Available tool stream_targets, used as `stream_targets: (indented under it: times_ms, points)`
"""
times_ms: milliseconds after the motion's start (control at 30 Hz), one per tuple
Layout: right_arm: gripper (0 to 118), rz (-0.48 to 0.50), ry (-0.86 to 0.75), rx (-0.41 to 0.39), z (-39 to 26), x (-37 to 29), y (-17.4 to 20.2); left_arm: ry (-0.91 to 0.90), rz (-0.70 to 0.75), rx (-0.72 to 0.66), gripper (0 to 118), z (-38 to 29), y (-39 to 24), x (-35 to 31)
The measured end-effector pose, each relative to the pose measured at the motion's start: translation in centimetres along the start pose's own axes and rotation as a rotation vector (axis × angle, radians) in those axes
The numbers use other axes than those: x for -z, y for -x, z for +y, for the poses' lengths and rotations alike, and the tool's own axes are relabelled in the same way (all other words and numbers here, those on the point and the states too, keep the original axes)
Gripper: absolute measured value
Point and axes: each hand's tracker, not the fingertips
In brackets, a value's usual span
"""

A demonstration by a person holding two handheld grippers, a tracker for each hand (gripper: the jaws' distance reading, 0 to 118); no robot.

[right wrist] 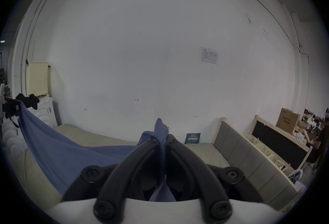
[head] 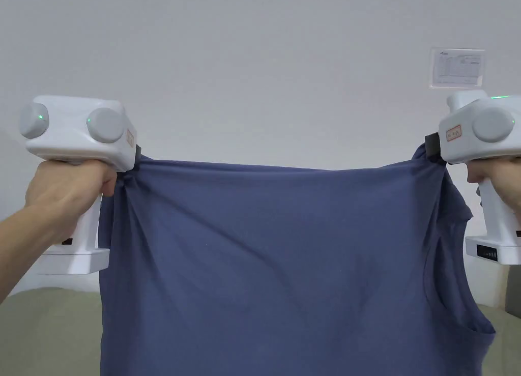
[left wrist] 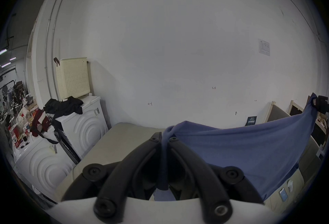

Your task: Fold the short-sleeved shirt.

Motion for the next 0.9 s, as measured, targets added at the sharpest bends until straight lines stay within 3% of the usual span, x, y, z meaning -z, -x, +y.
stream_targets:
  times_ms: [67,100,233,500,700,900]
  points:
    - [7,-0.009,-0.005,0.0,-0.1,-0.3,0.3,-0.011,0.011,0.003,2,0.6,-0.5,1.3]
    - [7,-0.005,-0.025,-0.002,1.5,3.7,0.8,-0.011,0.019,0.005,2,0.8,-0.8,2.0]
    - [7,-0.006,-0.044,-0.016,2.4,7.4,1.6,-0.031,0.035,-0.009,2,1.0,-1.2,4.9]
    - [7,-0.015,0.0,-0.012,0.3,12.4,4.5,-0.022,0.083,0.002,2,-0.5,-2.2,11.9]
    - [7,-0.004,0.07,0.009,-5.6,17.2,6.1,0.031,0.089,0.032,2,-5.2,-2.7,17.8]
    - [7,0.044,0.255,0.021,-16.1,20.0,6.5,0.21,0.032,0.02,2,-15.7,-1.5,21.6]
